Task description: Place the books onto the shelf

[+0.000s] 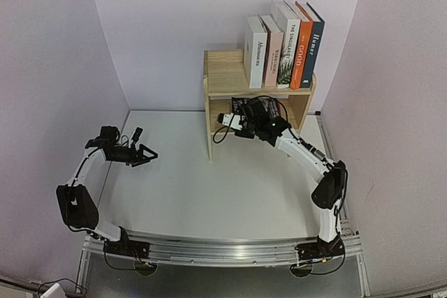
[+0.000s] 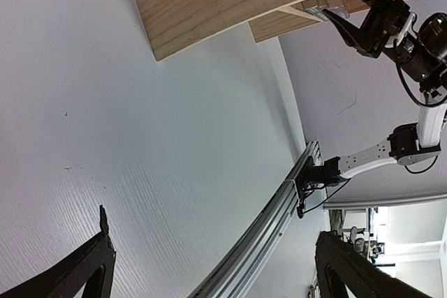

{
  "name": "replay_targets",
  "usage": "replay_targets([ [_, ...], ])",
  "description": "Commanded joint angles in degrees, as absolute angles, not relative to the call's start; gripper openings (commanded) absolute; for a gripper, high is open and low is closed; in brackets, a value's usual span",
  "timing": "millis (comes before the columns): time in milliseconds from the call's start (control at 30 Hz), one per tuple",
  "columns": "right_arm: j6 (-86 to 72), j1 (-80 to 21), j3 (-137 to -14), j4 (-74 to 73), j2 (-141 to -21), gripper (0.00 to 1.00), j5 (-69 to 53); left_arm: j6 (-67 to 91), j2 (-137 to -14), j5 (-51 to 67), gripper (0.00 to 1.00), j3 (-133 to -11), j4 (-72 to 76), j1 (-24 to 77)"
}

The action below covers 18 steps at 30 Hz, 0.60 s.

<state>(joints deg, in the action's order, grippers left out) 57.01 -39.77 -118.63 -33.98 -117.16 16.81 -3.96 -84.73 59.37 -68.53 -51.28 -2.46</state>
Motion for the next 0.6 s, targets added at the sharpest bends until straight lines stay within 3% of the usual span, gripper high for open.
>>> replay_targets([
  [0,54.65,-39.88,-119.58,-32.6,-114.74,0.67,17.03,-5.57,-83.52,59.82,1.0,-69.31,-52.78,-2.55],
  [267,47.48,-42.92,-111.34,-32.22,-104.41,0.84,19.27,-7.38,-81.68,57.61,1.0,-68.31,-53.0,-2.59],
  [567,14.47,-38.7,-78.86,-26.04,-83.12,0.88,20.28,-2.77,-75.64,38.31,1.0,-62.65,-45.95,-3.38],
])
